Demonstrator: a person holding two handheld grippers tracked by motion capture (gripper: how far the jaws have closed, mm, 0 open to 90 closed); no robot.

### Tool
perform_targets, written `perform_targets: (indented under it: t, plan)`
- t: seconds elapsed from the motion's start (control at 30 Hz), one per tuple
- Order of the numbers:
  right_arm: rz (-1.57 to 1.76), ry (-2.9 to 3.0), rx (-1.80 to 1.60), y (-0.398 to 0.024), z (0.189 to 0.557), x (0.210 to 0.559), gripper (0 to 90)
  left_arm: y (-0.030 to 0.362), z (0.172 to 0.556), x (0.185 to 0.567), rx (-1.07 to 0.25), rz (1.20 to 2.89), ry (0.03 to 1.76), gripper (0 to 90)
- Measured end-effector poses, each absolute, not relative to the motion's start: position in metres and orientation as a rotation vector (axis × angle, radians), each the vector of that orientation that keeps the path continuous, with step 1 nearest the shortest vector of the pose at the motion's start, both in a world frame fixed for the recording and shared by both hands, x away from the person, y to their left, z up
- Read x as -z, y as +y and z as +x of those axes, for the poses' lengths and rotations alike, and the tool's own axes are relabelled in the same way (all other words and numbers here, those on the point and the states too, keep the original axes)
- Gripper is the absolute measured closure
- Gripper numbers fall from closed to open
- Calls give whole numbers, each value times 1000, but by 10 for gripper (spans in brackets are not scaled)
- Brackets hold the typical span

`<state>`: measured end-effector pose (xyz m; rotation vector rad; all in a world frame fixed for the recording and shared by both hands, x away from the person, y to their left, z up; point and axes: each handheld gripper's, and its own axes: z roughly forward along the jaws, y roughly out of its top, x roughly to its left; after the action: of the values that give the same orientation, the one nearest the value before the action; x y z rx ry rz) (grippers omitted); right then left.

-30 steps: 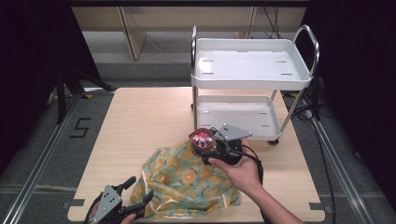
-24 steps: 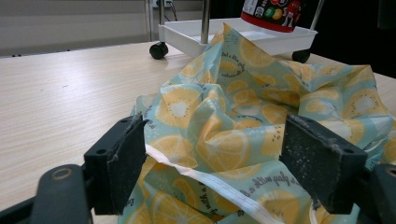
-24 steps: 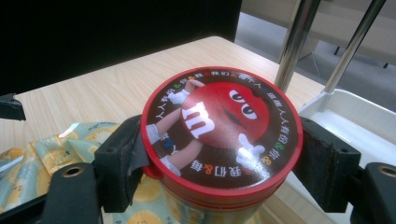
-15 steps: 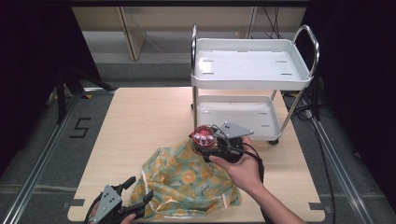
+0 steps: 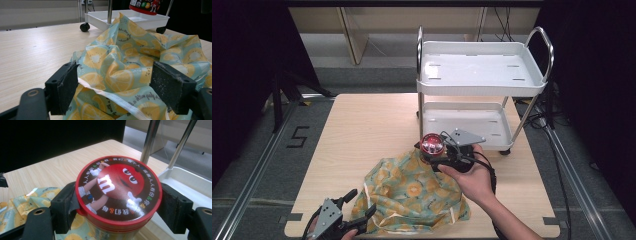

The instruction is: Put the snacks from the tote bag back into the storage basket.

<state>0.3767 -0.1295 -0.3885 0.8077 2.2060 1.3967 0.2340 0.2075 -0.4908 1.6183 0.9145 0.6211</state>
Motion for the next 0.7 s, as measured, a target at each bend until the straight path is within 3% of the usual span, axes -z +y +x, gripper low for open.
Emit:
perform_targets:
  t: [0.7]
  plan:
    - [844, 2199, -1402, -135, 381, 386, 261, 207, 234, 491, -617, 1610, 926, 216]
